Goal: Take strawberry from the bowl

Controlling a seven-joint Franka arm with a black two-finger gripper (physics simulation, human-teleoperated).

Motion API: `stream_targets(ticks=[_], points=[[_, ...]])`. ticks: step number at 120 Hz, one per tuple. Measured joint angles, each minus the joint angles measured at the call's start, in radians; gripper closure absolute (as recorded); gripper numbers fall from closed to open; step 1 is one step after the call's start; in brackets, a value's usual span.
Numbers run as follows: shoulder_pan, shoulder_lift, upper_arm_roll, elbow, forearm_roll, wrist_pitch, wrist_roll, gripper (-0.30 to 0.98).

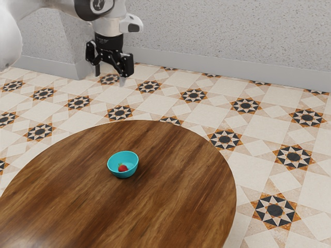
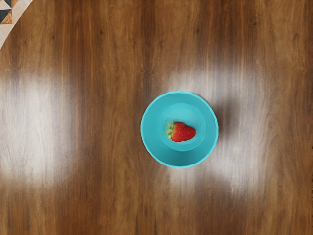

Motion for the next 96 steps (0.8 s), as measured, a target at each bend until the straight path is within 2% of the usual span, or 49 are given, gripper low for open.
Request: stream_targets(ticks=[26, 50, 76, 96], points=[[0.001, 0.068, -0.006, -0.017, -0.017, 0.097, -0.019, 0.00], [0.002, 0.075, 0.004, -0.220, -0.042, 0.240, -0.032, 0.00], [0.007, 0.064, 0.062, -0.431, -0.155, 0.444, -0.044, 0.01], [0.009, 0.037, 0.091, -0.564, -0.212, 0.555, -0.052, 0.15]])
